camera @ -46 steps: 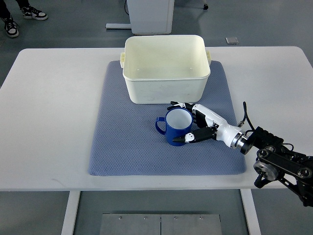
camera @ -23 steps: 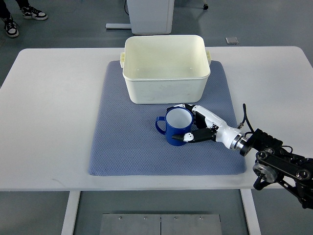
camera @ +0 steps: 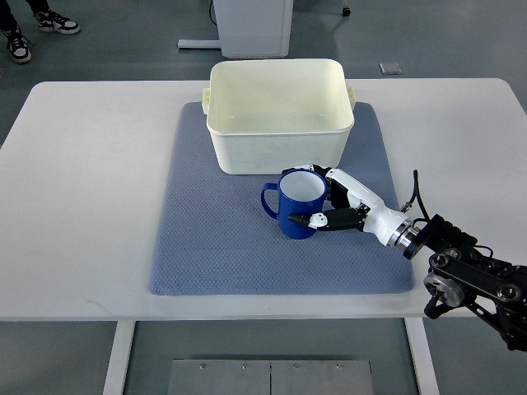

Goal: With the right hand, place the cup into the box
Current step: 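Lift the blue mug with the right hand above the cream tub, then lower the mug into the tub and open the right hand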

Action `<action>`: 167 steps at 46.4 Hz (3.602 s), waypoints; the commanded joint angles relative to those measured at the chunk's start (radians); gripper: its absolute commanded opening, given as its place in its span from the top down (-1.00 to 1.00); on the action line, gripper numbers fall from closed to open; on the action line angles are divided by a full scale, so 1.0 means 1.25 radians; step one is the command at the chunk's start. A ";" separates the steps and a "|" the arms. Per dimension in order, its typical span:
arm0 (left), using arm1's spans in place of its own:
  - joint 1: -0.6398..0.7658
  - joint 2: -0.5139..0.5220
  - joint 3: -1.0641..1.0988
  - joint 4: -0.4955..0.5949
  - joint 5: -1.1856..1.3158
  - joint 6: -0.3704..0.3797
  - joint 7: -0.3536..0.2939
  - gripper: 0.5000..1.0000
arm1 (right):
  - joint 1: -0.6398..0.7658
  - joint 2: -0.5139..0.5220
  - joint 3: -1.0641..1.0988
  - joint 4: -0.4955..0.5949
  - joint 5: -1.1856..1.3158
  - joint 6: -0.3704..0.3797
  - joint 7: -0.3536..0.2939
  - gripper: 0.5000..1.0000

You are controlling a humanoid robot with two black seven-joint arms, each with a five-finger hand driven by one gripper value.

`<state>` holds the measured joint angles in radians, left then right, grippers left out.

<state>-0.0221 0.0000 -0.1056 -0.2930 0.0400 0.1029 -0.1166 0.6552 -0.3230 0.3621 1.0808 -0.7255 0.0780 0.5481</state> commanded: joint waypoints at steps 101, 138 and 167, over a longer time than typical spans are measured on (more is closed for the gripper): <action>0.000 0.000 0.000 0.000 0.000 0.000 0.000 -1.00 | 0.280 0.103 0.109 -0.187 0.096 -0.178 -0.204 1.00; 0.000 0.000 0.000 0.000 0.000 0.000 0.000 -1.00 | 0.256 0.136 0.090 -0.227 0.096 -0.183 -0.197 0.58; -0.001 0.000 0.000 0.000 0.000 0.000 0.000 -1.00 | 0.255 0.136 0.058 -0.224 0.096 -0.183 -0.196 -0.99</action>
<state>-0.0222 0.0000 -0.1055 -0.2930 0.0399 0.1026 -0.1165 0.9725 -0.1527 0.4336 0.7993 -0.6060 -0.1503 0.3038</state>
